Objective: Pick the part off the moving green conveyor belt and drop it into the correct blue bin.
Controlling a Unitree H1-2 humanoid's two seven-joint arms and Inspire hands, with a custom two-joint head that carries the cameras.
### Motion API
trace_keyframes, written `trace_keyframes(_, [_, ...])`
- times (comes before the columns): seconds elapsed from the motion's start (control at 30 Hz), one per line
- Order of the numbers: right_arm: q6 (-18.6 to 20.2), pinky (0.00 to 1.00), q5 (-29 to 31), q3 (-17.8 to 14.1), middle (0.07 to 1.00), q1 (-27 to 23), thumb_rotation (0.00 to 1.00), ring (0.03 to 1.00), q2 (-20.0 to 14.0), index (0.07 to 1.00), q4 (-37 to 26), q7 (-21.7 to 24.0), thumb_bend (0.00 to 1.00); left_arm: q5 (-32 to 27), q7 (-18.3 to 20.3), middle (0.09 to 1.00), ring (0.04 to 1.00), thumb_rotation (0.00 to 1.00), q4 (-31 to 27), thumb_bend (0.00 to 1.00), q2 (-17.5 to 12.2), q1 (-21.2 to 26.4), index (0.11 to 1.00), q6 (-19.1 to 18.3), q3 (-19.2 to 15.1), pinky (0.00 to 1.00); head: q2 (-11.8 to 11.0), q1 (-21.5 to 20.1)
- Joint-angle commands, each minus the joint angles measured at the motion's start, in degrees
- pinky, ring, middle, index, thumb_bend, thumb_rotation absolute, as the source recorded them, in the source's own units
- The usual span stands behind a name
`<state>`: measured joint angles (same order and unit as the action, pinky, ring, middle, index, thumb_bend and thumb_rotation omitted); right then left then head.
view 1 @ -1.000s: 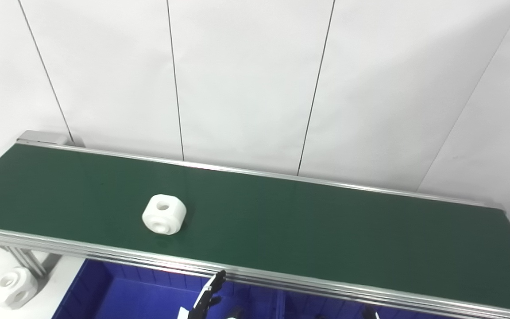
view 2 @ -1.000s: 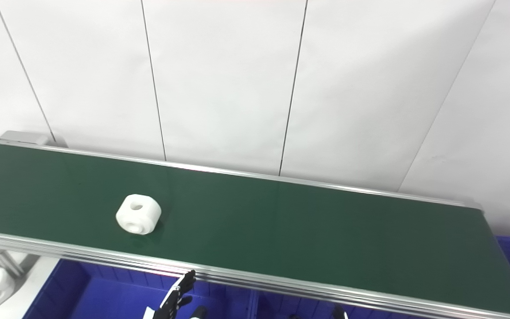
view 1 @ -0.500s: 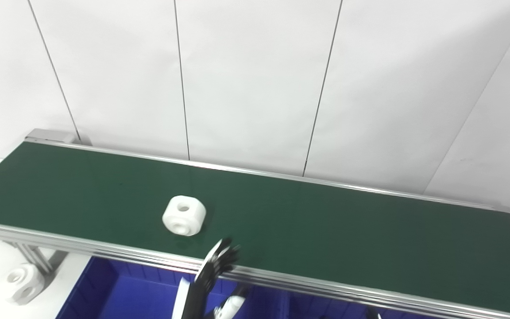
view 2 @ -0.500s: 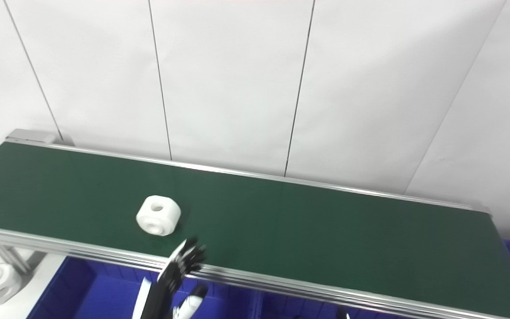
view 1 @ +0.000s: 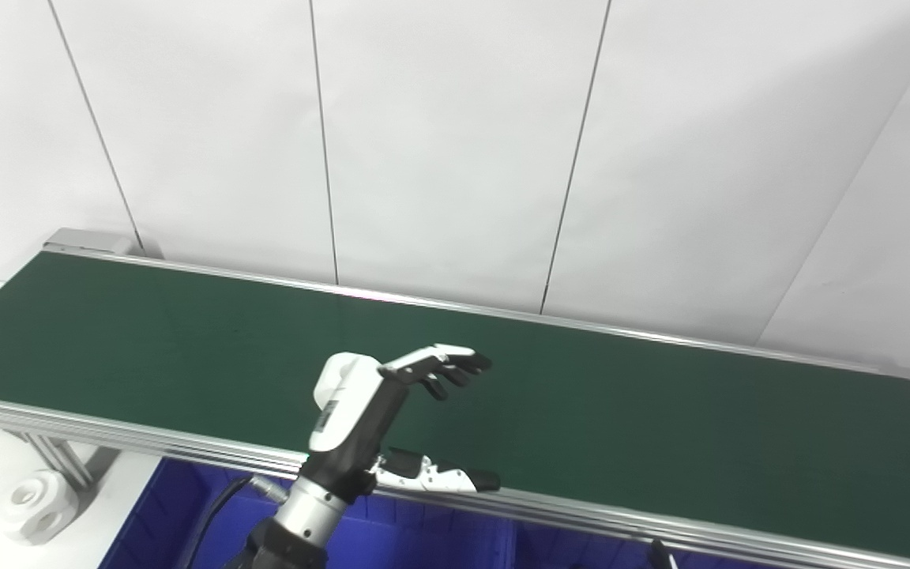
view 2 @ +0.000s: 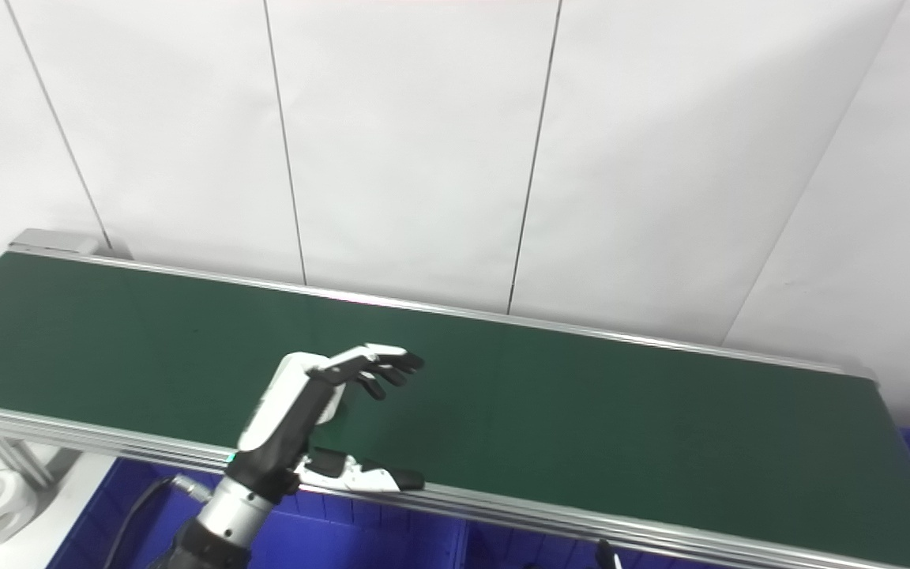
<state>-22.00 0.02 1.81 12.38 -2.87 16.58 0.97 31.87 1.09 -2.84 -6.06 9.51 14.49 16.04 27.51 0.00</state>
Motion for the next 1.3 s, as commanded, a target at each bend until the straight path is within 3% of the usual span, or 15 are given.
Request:
trace_keyframes(0.0, [-1.7,0.94,-0.4,0.0,0.985,-0.4,1.00,0.960,0.3,1.000,-0.8,-0.1,0.91,3.0,-1.1,0.733,0.672,0.30,0.7,1.00,-1.1,4.4,0.723,1.3,0.0,0.57,0.3,-0.1])
trace_keyframes(0.13, [-2.0,0.93,-0.9,0.2,0.980,-0.3,1.00,0.952,0.6,1.000,-0.9,0.0,0.89,9.1,-2.5,0.758,0.722,0.28,6.0,1.00,-3.1,9.2,0.730,2.5,1.4,0.63,0.5,-0.5])
trace_keyframes(0.33, [-2.1,0.89,-1.9,0.4,0.971,-0.2,0.99,0.933,1.2,1.000,-1.0,-0.7,0.91,13.6,-3.1,0.791,0.779,0.28,12.1,1.00,-4.9,14.1,0.750,1.7,3.3,0.72,0.7,-1.3])
trace_keyframes(0.63, [-1.8,0.87,-1.7,0.5,0.955,0.7,0.98,0.918,1.2,0.990,-2.4,-0.4,0.92,18.5,-6.2,0.811,0.806,0.27,23.4,1.00,-5.9,20.4,0.773,1.5,6.3,0.76,1.4,-1.7])
trace_keyframes(0.93, [-1.2,0.86,-2.0,0.9,0.943,1.5,0.96,0.912,1.2,0.981,-4.0,-0.4,0.93,21.5,-5.1,0.844,0.838,0.32,31.6,1.00,-6.3,23.8,0.787,-1.3,10.4,0.81,2.5,-2.6])
trace_keyframes(1.2, [-0.2,0.86,-2.2,1.0,0.938,2.1,0.96,0.908,1.3,0.980,-5.4,-0.4,0.93,22.2,-4.7,0.850,0.852,0.32,36.4,1.00,-6.6,26.1,0.788,-2.9,13.2,0.82,3.2,-2.8])
trace_keyframes(1.27, [-0.1,0.87,-2.4,1.1,0.933,2.2,0.96,0.906,1.4,0.977,-5.6,-0.4,0.94,23.1,-2.4,0.865,0.872,0.35,36.7,1.00,-7.0,26.7,0.794,-4.5,14.3,0.84,3.4,-2.9])
